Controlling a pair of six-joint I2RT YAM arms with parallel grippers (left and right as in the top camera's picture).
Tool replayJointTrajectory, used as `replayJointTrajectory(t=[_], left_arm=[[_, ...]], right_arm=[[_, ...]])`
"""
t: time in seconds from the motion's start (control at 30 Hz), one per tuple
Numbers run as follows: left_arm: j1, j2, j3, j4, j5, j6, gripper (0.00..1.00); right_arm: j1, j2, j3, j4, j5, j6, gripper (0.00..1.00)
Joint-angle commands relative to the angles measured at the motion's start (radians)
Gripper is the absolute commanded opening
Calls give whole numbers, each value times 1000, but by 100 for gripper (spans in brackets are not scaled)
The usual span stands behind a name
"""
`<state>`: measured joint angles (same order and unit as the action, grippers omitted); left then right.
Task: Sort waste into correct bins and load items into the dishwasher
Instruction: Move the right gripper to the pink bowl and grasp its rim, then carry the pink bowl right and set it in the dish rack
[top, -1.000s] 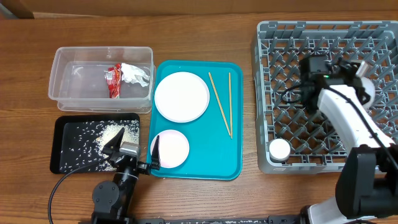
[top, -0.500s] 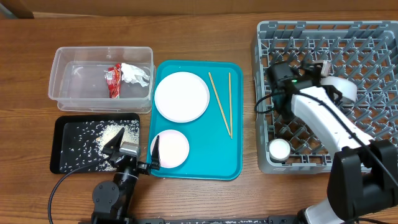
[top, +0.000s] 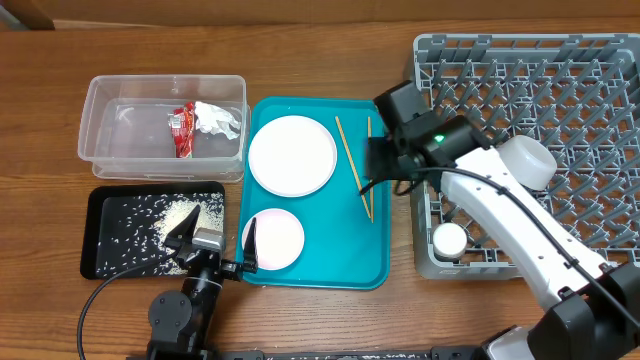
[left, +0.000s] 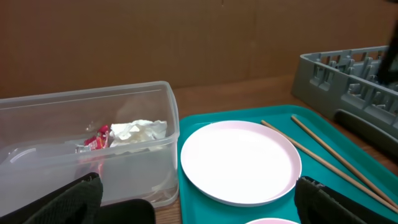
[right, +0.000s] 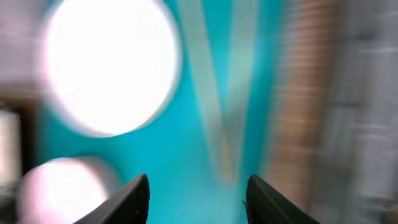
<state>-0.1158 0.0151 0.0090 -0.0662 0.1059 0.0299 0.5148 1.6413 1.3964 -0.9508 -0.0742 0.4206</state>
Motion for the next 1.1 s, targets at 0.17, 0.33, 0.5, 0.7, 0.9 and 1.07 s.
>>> replayJointTrajectory(t=[0.17,0.33,0.5,0.7,0.9,1.07], left_arm=[[5,-11,-5,0,14,13,100],[5,-11,-5,0,14,13,100],[5,-11,-5,0,14,13,100],[5,-11,-5,0,14,13,100],[5,-11,-5,0,14,13,100],[5,-11,-5,0,14,13,100]], right_arm=[[184,145,-23,32,-227,77,45],[320,155,-30,16,-206,79,50],[406,156,-83,88,-24,236,53],[391,170,-196,248,-6,293,52],[378,177,-206,285,-5,286,39],[378,214,-206,327,-31,288,37]])
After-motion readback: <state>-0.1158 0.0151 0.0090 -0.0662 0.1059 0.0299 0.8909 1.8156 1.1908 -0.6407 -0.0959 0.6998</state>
